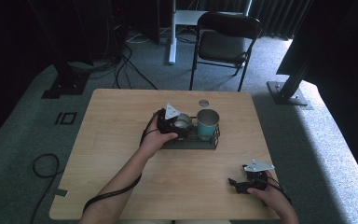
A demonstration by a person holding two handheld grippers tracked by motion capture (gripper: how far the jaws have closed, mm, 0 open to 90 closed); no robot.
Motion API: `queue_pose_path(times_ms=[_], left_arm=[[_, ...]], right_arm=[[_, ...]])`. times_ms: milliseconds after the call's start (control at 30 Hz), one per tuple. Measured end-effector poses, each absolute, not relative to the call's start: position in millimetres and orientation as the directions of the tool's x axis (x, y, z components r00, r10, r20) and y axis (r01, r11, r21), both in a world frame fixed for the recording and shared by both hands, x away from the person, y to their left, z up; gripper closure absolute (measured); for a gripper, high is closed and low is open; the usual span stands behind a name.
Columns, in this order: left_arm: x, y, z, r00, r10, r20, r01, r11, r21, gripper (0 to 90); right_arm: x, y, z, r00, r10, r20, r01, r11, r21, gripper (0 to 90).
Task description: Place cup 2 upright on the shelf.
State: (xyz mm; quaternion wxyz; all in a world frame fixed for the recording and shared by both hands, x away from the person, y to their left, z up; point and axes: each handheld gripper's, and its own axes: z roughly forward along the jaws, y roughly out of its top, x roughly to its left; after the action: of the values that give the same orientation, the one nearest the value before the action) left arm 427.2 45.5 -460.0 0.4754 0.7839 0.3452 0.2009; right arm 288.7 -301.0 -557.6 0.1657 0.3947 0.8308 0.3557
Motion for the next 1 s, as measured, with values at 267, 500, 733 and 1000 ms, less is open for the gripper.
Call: queue_pose_path(times_ms=[267, 500, 733, 1000], left_arm=[[420, 56, -452, 0.682, 0.732, -0.007, 0.344, -0.311, 0.886, 3.3], [415, 67, -450, 0.674, 0.738, -0.019, 0.350, -0.296, 0.889, 3.3], [410, 76, -448, 0.675, 0.737, -0.028, 0.348, -0.285, 0.893, 3.4], [405, 88, -447, 0.664, 0.746, -0.040, 0.352, -0.264, 0.898, 3.3]], right_arm=[[289, -301, -558, -0.634, 0.774, 0.005, 0.538, 0.435, 0.722, 10.7], [289, -301, -558, -0.634, 0.774, 0.005, 0.538, 0.436, 0.722, 10.7], [289, -301, -558, -0.634, 0.774, 0.005, 0.538, 0.436, 0.722, 10.7], [289, -301, -558, -0.634, 0.774, 0.005, 0.538, 0.436, 0.722, 10.7]])
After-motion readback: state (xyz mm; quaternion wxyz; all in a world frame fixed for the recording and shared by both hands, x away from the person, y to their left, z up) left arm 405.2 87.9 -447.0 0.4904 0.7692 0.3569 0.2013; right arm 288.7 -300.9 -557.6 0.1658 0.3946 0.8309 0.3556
